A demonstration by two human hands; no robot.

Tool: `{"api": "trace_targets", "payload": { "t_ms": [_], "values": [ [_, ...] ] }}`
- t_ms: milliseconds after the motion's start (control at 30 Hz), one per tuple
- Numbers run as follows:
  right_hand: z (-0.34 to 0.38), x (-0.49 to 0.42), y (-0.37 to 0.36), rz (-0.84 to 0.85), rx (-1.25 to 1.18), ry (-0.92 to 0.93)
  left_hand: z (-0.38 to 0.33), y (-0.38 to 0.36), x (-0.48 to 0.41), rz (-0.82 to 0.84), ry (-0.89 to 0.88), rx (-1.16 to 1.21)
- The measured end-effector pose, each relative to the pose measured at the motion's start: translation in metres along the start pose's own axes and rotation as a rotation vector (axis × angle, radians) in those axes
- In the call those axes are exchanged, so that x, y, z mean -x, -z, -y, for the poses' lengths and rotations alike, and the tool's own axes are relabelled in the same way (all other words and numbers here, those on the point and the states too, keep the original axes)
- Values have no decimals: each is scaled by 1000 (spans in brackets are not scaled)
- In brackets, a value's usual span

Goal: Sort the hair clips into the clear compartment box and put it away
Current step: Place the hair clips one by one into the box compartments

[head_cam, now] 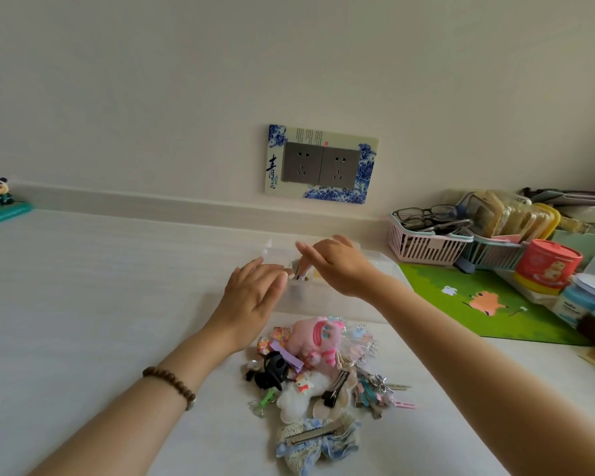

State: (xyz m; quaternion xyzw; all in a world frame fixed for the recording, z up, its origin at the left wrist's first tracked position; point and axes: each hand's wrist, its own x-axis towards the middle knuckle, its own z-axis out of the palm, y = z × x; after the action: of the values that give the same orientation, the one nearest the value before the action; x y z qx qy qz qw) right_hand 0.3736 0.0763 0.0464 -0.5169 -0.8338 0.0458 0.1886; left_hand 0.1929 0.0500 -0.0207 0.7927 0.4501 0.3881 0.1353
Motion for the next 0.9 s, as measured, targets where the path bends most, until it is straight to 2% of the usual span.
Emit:
{"api": "trace_targets", "payload": {
  "t_ms": [100, 167, 300, 367, 467, 567, 667, 800, 900],
  "values": [
    [-5, -1, -13, 88, 115, 1, -1, 0, 2, -8, -15, -2],
    [-4, 0, -15, 94, 65, 6, -2, 1, 3, -10, -15, 29],
    [1, 13, 0, -155, -237, -16, -1, 8, 6, -14, 7, 106],
    [7, 32, 8, -202, -419, -28, 1, 9, 6, -16, 10, 124],
    [15, 68, 12, -30, -449, -39, 1, 8, 6, -16, -34, 65],
    [16, 95, 4, 86, -194, -69, -8, 15, 7, -59, -139, -16],
    [10, 108, -5, 47, -133, -96, -18, 21, 13, 87, -159, 52],
    [3, 110, -14, 33, -218, -117, -23, 19, 22, 381, 39, 61],
    [-1, 111, -19, 22, -285, -103, -25, 14, 21, 430, 74, 123]
  ]
}}
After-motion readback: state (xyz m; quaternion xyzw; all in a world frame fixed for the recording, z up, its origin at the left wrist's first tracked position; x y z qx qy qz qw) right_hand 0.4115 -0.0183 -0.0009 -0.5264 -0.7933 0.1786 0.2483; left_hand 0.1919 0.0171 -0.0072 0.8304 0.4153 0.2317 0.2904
